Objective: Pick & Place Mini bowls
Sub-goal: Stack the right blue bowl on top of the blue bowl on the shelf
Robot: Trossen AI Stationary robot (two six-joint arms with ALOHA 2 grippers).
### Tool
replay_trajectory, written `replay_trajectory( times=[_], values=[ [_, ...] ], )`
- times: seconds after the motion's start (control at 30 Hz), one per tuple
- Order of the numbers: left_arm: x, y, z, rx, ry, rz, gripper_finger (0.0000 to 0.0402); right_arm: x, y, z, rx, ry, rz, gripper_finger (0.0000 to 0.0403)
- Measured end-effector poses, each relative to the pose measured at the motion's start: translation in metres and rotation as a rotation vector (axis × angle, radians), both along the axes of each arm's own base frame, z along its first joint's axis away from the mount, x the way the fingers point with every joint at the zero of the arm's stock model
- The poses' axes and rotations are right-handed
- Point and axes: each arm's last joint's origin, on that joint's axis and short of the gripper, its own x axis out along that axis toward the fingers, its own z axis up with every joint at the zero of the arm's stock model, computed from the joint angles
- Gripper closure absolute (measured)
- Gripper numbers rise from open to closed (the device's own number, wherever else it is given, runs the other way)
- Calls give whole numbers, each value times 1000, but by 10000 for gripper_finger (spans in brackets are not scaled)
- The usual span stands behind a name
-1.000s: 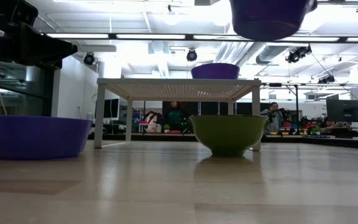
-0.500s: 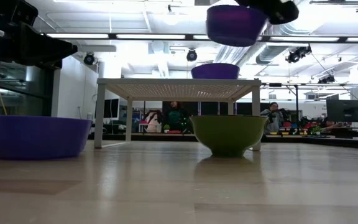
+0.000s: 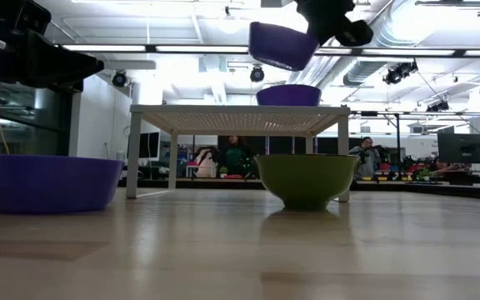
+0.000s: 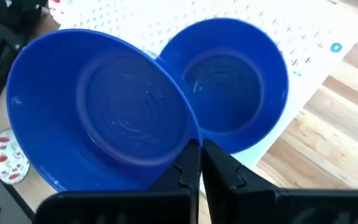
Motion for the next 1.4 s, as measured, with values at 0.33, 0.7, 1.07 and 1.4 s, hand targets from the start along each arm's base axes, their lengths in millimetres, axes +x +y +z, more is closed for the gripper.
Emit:
replay_trajectory(
  times=[0.33, 0.7, 1.07, 1.4],
  values=[
    [0, 0, 0, 0, 0, 0, 330, -2, -19, -2, 16, -3, -64, 403],
    [0, 0, 0, 0, 0, -1, 330, 2, -36, -17, 65, 58, -116, 403],
    [0, 0, 0, 0, -1, -1, 330, 5, -45, -28, 92, 119, -146, 403],
    [0, 0, 0, 0, 0, -1, 330, 1, -46, -30, 96, 163, -162, 403]
  ],
)
